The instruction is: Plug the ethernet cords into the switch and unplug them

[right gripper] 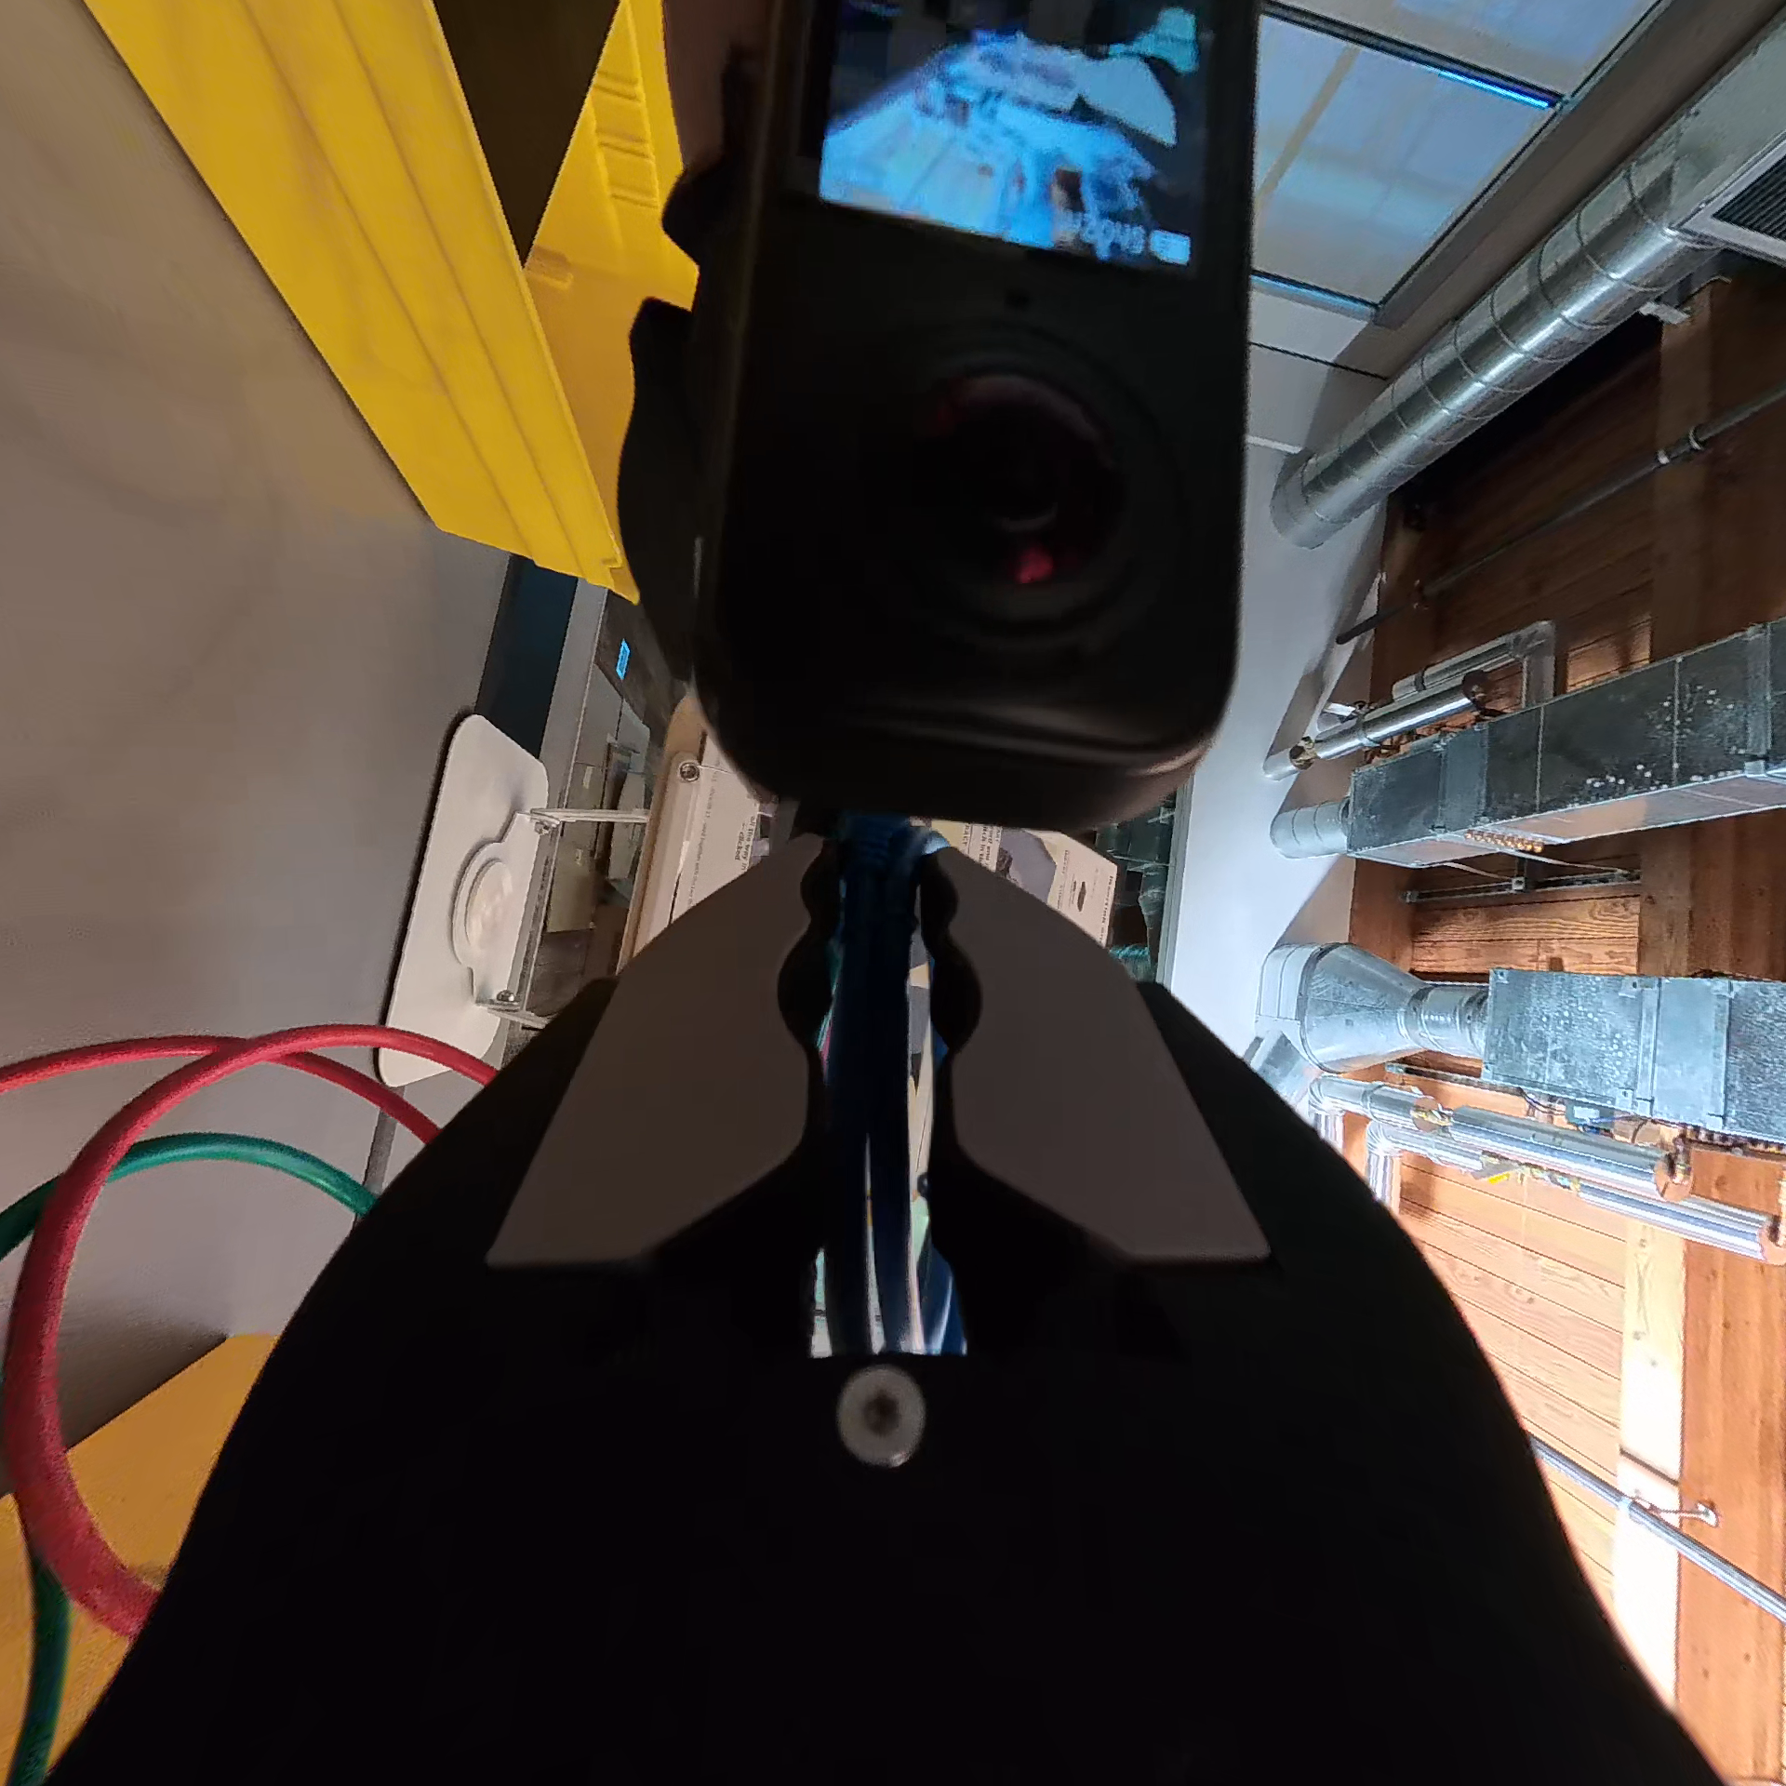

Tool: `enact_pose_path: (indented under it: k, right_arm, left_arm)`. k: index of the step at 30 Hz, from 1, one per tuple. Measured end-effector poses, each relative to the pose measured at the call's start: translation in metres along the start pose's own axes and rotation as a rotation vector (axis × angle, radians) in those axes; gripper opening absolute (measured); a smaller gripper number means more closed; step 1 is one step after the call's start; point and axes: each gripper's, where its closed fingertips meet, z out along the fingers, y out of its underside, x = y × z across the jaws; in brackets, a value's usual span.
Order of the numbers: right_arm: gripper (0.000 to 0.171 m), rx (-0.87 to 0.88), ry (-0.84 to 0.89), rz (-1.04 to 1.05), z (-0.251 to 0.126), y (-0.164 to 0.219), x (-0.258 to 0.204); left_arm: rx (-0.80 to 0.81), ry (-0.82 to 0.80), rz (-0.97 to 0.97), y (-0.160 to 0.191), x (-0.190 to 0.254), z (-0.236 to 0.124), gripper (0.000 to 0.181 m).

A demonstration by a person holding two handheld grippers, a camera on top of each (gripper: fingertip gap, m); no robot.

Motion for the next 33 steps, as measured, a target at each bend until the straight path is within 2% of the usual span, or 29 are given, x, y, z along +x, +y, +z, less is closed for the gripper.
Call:
enact_pose_path:
  k: [9,21,33]
  right_arm:
    - [0.016,0.025,-0.019,0.075,-0.009,-0.008,0.008]
    - [0.014,-0.005,-0.048,0.208,-0.004,-0.007,0.009]
    - [0.013,-0.027,-0.06,0.214,0.003,-0.008,0.004]
  left_arm:
    - [0.06,-0.117,0.007,-0.01,-0.016,-0.008,0.039]
    - [0.01,-0.14,-0.007,-0.005,-0.019,-0.008,0.038]
    - [-0.005,-0.125,-0.005,-0.004,-0.013,-0.004,0.038]
